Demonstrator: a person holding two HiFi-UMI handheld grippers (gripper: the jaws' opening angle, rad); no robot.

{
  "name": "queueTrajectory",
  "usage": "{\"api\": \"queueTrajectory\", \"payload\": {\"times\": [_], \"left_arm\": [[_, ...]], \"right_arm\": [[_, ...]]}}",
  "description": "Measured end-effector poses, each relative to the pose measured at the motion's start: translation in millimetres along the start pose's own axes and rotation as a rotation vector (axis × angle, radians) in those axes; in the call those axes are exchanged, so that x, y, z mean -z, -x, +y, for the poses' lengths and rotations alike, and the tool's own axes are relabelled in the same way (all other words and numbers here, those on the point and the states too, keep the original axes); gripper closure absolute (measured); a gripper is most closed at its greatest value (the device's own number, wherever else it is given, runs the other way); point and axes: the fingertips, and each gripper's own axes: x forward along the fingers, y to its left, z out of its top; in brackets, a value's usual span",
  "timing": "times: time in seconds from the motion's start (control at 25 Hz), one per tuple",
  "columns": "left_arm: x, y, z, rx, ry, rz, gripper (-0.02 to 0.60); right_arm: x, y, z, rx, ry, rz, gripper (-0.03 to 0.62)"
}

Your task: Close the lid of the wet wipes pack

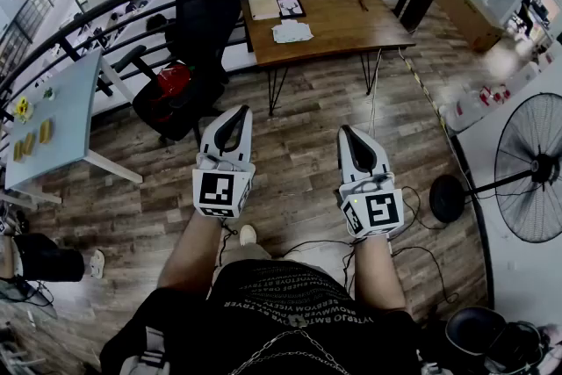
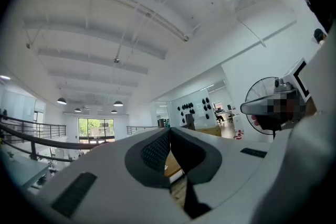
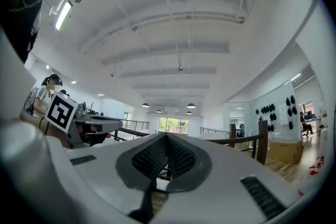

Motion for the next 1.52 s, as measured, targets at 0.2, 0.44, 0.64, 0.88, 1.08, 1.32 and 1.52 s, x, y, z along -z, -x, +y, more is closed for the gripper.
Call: {"api": "queueTrajectory", "payload": {"times": [0.2, 0.44, 0.64, 0.88, 1.08, 1.32, 1.52], "left_arm": [[0, 12, -4, -0.018, -0.029, 0.010, 0.554], [-3, 34, -8, -0.037, -0.084, 0.022, 0.554], [-3, 45, -14, -0.026, -0.100, 0.041, 0.554], [10, 46, -13, -0.019, -0.086, 0.069, 0.554], [25, 29, -3, 0.008, -0.089, 0.088, 0.554], [37, -11, 25, 0.019, -0.066, 0.095, 0.554], [46, -41, 48, 0.011, -0.040, 0.101, 0.554]], "right_arm": [[13, 12, -11, 0.018, 0.016, 0.039, 0.580], [26, 32, -14, 0.023, 0.011, 0.067, 0.580], [31, 45, -18, 0.005, 0.038, 0.089, 0.580], [35, 34, -10, -0.020, 0.014, 0.071, 0.580], [39, 3, -13, -0.034, 0.027, 0.067, 0.579], [45, -37, -21, -0.022, 0.008, 0.097, 0.579], [46, -68, -26, -0.032, 0.028, 0.119, 0.579]]}}
